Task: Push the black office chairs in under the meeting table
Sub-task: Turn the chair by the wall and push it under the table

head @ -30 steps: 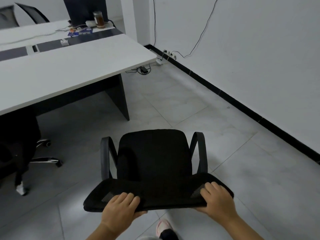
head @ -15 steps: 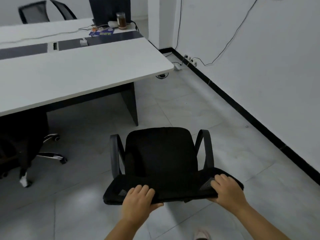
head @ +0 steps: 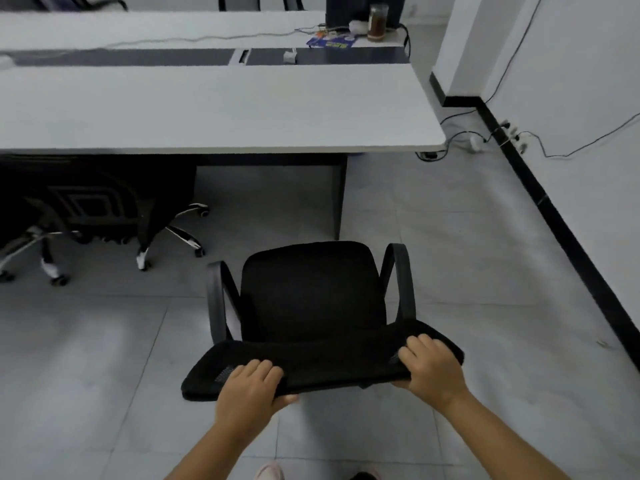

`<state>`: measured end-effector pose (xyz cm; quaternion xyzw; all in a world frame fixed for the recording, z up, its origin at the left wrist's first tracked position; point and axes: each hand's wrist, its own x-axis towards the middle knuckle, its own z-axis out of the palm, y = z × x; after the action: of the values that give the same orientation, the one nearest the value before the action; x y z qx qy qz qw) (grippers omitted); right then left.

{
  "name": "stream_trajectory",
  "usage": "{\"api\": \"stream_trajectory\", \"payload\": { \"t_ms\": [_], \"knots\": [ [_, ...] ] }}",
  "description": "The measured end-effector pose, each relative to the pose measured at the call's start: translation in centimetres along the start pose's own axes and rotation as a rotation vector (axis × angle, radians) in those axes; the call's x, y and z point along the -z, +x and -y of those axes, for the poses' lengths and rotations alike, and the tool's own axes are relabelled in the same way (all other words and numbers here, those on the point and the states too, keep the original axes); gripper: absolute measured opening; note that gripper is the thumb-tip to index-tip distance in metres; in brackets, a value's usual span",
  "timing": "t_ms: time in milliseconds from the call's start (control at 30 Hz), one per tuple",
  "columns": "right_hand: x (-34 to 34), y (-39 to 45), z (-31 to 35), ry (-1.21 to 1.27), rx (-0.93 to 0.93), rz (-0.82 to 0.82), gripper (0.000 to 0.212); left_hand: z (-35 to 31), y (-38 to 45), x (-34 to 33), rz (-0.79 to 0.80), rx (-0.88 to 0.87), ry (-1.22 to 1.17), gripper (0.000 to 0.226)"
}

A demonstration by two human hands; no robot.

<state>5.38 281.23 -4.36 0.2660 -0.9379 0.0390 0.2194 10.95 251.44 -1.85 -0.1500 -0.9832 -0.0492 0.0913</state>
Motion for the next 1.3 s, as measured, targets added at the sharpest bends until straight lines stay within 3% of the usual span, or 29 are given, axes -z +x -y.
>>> {"api": "stream_trajectory", "payload": {
  "t_ms": [67, 233, 433, 600, 867, 1067, 1167, 1300],
  "knots": [
    [-0.9, 1.9, -1.1, 0.002, 0.026, -0.003, 0.05, -0.3, -0.1, 0.0, -0.005, 0.018, -0.012, 0.042],
    [-2.8, 6.1, -1.2, 0.096, 0.11, -0.023, 0.043, 0.6, 0.2, 0.0, -0.101, 0.096, 0.036, 0.041],
    [-4.9, 9.2, 1.8, 0.13, 0.136, -0.019, 0.038, 6.2, 0.8, 0.5, -0.105, 0.059, 0.119, 0.028],
    [-6.8, 13.1, 4.9, 0.099, 0.085, 0.022, 0.041, 12.4, 2.5, 0.0, -0.185, 0.039, 0.123, 0.043],
    [-9.7, 21.4, 10.6, 0.097, -0.027, 0.085, 0.059, 24.4, 7.4, -0.3, -0.196, -0.073, 0.103, 0.038],
    [-11.5, 26.3, 13.3, 0.026, -0.081, 0.16, 0.055, 31.6, 11.2, -0.8, -0.181, -0.161, 0.065, 0.033],
    [-13.0, 28.7, 13.7, -0.028, -0.071, 0.092, 0.046, 34.4, 13.4, -1.1, -0.203, -0.199, 0.087, 0.035],
    [-14.7, 32.2, 13.5, -0.06, -0.115, -0.007, 0.052, 37.3, 17.4, -1.7, -0.177, -0.195, 0.142, 0.063]
  ]
}}
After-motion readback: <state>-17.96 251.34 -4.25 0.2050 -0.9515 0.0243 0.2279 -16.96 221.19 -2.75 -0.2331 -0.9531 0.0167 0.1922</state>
